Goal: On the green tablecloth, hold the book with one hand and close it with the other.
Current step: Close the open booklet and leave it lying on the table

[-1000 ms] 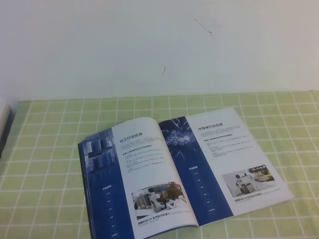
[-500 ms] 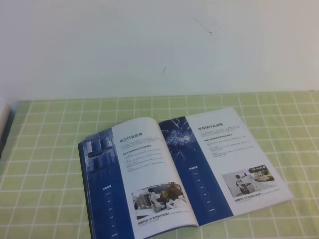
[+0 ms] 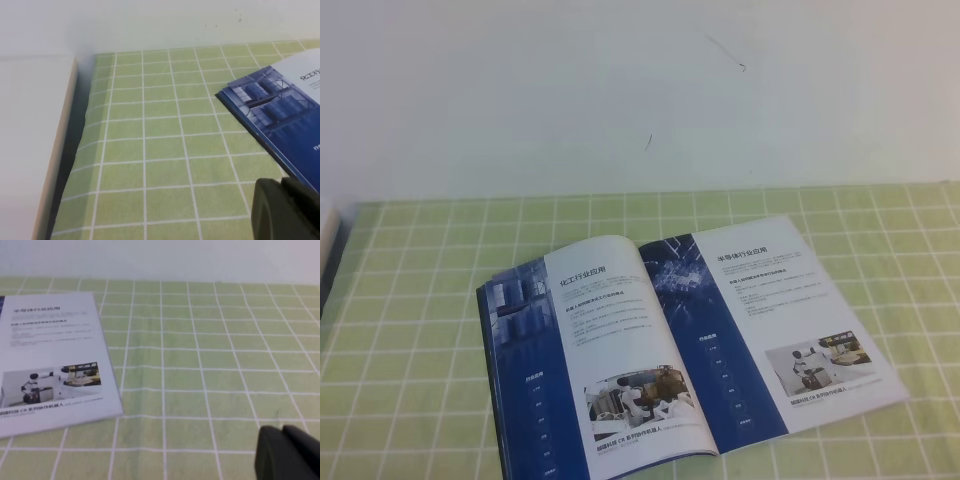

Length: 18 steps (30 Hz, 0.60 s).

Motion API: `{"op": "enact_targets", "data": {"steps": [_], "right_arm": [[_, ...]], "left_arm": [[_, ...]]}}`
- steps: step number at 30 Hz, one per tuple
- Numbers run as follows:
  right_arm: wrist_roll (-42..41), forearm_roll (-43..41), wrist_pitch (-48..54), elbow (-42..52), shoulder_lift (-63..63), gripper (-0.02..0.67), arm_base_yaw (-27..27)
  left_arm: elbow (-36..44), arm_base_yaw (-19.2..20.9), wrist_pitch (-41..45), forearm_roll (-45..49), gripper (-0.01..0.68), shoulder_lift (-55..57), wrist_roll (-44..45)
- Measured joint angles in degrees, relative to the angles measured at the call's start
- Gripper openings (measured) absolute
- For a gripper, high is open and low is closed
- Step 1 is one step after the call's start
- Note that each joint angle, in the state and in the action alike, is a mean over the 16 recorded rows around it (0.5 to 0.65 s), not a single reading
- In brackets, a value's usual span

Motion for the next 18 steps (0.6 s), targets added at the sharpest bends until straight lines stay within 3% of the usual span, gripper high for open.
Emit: {"op": "enact_targets", "data": {"steps": [12,18], "right_arm": [[-0.82,0.00,-1.37,0.07,0.00,-0.004,0.00],[-0.96,0.00,-9.66,0.22,0.00,-0.004,0.00]], "left_arm": [[0.03,-0.01,-0.95,-0.05,-0.003,0.00,0.00],[0.08,-0.04,-8.10,-0.10,-0.003,0.00,0.00]]}}
